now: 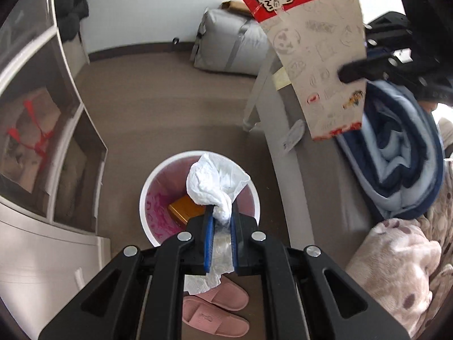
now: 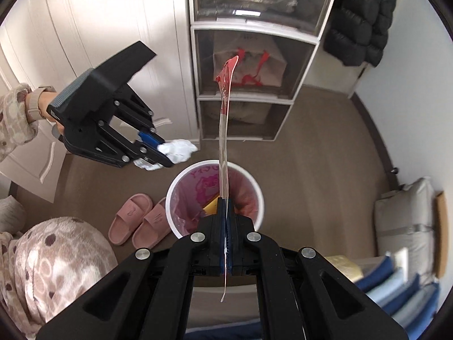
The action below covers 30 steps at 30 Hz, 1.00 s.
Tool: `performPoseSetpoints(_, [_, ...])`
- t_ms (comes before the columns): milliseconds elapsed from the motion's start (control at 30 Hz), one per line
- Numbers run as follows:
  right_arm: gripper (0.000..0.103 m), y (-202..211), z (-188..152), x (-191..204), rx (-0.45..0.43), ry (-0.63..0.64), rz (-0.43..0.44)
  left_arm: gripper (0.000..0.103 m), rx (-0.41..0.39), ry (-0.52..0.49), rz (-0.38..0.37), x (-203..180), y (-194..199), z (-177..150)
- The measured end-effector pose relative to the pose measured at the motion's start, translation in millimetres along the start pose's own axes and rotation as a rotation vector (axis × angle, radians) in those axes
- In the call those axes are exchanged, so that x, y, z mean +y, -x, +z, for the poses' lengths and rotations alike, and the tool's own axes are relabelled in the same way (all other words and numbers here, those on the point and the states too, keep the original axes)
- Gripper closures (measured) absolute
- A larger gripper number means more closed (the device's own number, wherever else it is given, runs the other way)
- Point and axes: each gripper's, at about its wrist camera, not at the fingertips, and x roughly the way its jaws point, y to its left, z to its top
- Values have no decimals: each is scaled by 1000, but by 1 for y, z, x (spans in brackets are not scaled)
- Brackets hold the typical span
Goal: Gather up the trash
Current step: 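Carry the tissue and tag over the bin with both grippers, then open both grippers to drop the tissue and tag into the bin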
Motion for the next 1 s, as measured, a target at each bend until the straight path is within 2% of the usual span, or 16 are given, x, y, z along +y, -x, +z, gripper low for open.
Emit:
performPoseSetpoints(133, [103,-50,0,-10,29,-51,71,93,47,91,-37,23,-39,-1])
performPoseSetpoints(333, [103,-90,-3,-21,31,-75,135,91,106,108,-29,32,-66,-2])
performPoseSetpoints(400, [102,-100,-6,-23,31,-75,146,85,113,91,-32,33,-67,-3])
performPoseSetpoints(433, [101,-103,-7,-25,33,-71,146,70,115,84,-26,34,-67,-6])
performPoseSetpoints(467, [97,-107,-8,-24,33,-53,143,48,113,82,-18,34,-67,-8])
performPoseSetpoints(500, [79,-108,-9,-21,34,-36,150,38,101,77,-3,34,-64,-10])
performPoseSetpoints(533, [67,-111,-10,-18,34,-13,155,24,86,65,12,33,-62,-11])
performPoseSetpoints(567, [48,-112,-10,-15,31,6,142,20,69,43,20,30,-59,-13])
performPoseSetpoints(600, [39,-111,-12,-12,18,31,126,19,59,15,23,28,-57,-13])
performPoseSetpoints(667, [26,-105,-13,-6,-3,71,113,8,62,-41,43,19,-54,-15])
performPoseSetpoints(700, [19,-100,-14,-3,-14,88,90,7,66,-64,53,15,-52,-15])
performPoseSetpoints(767, [12,-90,-16,0,-20,119,48,7,88,-107,67,7,-50,-14])
performPoseSetpoints(867, [8,-62,-19,5,-32,152,3,7,109,-129,87,-1,-43,-11])
performPoseSetpoints(933, [7,-41,-20,8,-41,164,-33,7,101,-135,101,-8,-33,-7])
performPoseSetpoints(1000, [7,-13,-23,15,-63,181,-74,7,77,-135,148,-16,-18,-2])
